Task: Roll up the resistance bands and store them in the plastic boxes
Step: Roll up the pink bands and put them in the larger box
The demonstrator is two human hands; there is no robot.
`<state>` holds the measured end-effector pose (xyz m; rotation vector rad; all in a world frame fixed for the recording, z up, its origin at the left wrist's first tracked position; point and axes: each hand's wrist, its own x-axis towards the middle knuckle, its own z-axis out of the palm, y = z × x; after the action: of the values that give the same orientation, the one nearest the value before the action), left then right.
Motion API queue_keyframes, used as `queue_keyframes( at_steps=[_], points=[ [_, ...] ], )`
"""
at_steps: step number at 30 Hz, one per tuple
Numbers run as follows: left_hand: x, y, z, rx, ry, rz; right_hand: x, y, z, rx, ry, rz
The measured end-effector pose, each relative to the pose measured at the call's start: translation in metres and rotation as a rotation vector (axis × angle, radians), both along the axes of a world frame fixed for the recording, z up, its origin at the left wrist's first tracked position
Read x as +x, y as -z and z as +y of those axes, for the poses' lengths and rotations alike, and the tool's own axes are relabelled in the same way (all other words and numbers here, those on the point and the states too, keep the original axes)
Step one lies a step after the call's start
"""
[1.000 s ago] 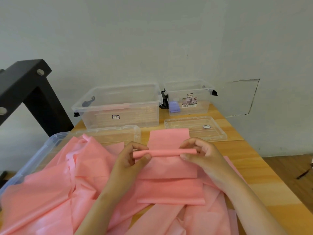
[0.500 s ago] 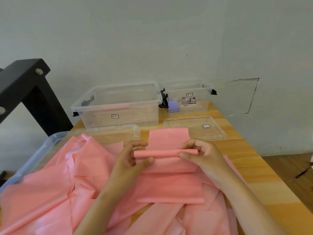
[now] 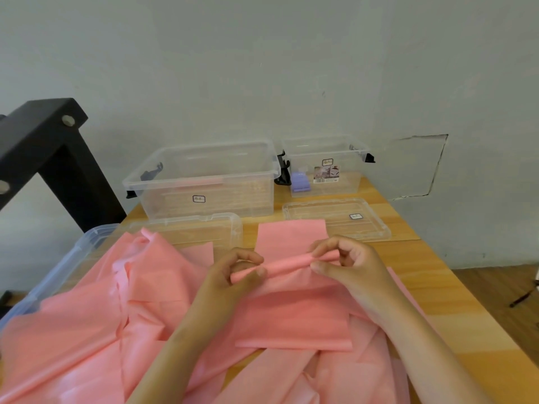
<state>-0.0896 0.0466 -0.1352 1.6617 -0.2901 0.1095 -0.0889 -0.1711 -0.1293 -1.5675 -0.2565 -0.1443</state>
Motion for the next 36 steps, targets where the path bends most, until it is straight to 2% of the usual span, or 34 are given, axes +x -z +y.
queue_keyframes(
  at_steps=[6, 11, 15, 19, 24, 30, 36],
  points=[
    [-0.0010, -0.0043, 0.0014, -0.170, -0.071, 0.067, -0.0015, -0.0009, 0.0029, -0.049, -0.013, 0.045],
    [-0.0018, -0.0034, 0.0010, -0.059, 0.020, 0.102, -0.0017, -0.0022, 0.0021, -0.011, 0.032, -0.011],
    [-0.0013, -0.0031, 0.0016, -0.114, -0.023, 0.055, -0.0012, -0.0009, 0.0011, -0.025, -0.024, -0.004],
    [-0.0005, -0.0045, 0.0015, -0.178, -0.080, 0.055, -0.0004, 0.0012, 0.0039, -0.074, 0.020, 0.030],
    [-0.0025, -0.0009, 0.0020, -0.030, 0.020, 0.040, -0.0015, -0.0023, 0.0036, 0.008, 0.035, -0.022],
    [0.0009, 0.0001, 0.0054, -0.140, -0.003, 0.047, -0.0015, 0.0009, 0.0037, -0.069, 0.013, 0.062],
    [-0.0017, 0.0015, 0.0061, 0.070, 0.031, -0.068, -0.0003, -0.0014, -0.0009, -0.007, 0.006, -0.005]
  ],
)
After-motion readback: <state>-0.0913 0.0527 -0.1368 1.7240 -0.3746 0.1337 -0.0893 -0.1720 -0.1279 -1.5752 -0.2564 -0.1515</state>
